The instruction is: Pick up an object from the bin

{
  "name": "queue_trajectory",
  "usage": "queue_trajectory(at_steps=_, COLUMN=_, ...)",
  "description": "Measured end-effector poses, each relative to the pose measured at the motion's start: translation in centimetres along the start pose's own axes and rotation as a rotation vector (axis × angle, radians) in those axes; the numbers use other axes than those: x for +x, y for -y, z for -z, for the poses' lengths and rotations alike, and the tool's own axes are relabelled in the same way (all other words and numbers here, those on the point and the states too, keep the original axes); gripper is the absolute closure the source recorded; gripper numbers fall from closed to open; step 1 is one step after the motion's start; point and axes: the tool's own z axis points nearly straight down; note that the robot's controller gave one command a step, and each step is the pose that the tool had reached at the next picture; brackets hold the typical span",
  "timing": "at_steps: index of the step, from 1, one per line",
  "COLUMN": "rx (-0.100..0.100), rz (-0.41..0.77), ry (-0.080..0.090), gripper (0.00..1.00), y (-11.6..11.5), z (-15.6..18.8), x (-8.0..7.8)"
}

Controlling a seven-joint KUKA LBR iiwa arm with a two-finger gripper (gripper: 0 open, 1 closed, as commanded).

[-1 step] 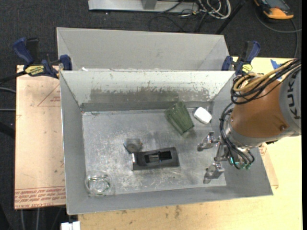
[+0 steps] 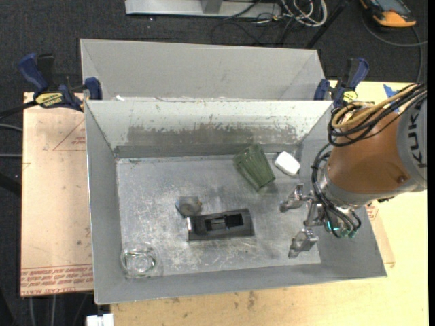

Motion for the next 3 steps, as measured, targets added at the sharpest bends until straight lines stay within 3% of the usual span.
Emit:
queue_trajectory(at_steps=1, rx=0.001, rz=0.077, ry=0.003, gripper=0.00, y=-1.2, z=-1.7, x=-4.1)
queue_trajectory(at_steps=2, rx=0.000, rz=0.089, ry=0.001, gripper=0.00, y=-6.3, z=-3.1, x=-4.2)
queue_trajectory(at_steps=3, rx=-0.003, rz=0.087, ry=0.001, gripper=0.00, y=-9.0, z=-3.7, x=-3.8)
